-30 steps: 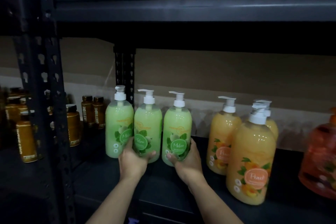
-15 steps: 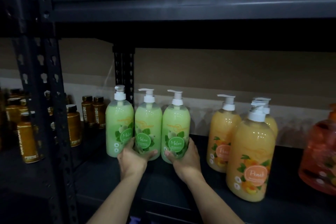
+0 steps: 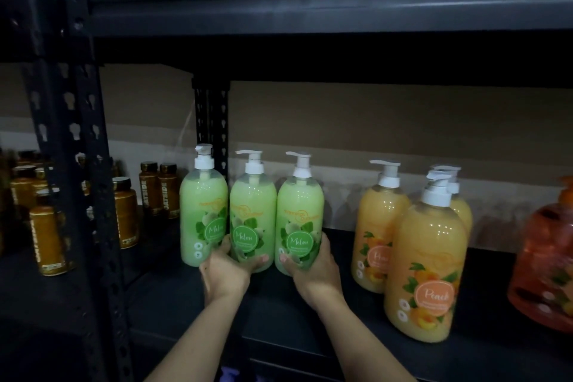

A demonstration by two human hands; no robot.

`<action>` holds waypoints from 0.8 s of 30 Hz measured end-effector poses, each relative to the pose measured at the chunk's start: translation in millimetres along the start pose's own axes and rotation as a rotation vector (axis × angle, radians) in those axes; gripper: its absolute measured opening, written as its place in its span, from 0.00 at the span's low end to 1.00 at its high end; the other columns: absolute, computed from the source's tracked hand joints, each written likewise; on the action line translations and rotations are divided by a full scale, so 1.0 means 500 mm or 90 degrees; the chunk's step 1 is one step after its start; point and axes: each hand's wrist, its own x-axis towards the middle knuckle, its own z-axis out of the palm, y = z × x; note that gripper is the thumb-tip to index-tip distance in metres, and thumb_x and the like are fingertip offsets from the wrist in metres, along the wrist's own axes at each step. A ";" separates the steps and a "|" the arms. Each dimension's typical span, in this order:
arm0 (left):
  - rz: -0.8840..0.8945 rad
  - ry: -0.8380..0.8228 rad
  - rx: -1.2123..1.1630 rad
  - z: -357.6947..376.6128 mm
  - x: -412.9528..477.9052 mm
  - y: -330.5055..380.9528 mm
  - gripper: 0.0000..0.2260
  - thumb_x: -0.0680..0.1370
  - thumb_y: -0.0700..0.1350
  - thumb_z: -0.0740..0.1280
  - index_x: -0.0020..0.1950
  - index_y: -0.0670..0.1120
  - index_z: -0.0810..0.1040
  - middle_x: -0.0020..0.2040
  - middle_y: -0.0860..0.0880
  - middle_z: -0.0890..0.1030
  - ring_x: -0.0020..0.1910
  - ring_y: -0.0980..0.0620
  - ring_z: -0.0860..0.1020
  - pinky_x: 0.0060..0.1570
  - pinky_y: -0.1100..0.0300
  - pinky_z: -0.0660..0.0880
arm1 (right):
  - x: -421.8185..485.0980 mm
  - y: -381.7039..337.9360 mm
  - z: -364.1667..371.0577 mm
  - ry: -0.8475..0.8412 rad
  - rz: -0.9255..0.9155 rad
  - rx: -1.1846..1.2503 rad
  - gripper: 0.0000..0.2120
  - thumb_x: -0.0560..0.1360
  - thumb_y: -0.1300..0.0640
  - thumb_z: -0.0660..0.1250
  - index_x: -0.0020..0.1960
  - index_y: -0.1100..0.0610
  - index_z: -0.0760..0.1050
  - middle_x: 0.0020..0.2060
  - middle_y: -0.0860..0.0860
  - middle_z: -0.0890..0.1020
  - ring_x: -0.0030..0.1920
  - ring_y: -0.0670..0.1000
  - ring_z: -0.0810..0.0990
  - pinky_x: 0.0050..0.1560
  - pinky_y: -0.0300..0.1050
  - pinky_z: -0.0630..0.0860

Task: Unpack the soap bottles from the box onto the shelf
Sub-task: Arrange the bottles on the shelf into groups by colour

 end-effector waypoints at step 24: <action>-0.028 -0.009 0.016 0.003 0.005 0.004 0.33 0.64 0.50 0.81 0.68 0.49 0.76 0.61 0.46 0.80 0.61 0.45 0.76 0.54 0.62 0.69 | -0.011 -0.009 -0.017 -0.005 0.023 -0.015 0.34 0.66 0.52 0.80 0.68 0.50 0.69 0.60 0.47 0.80 0.59 0.49 0.78 0.59 0.40 0.73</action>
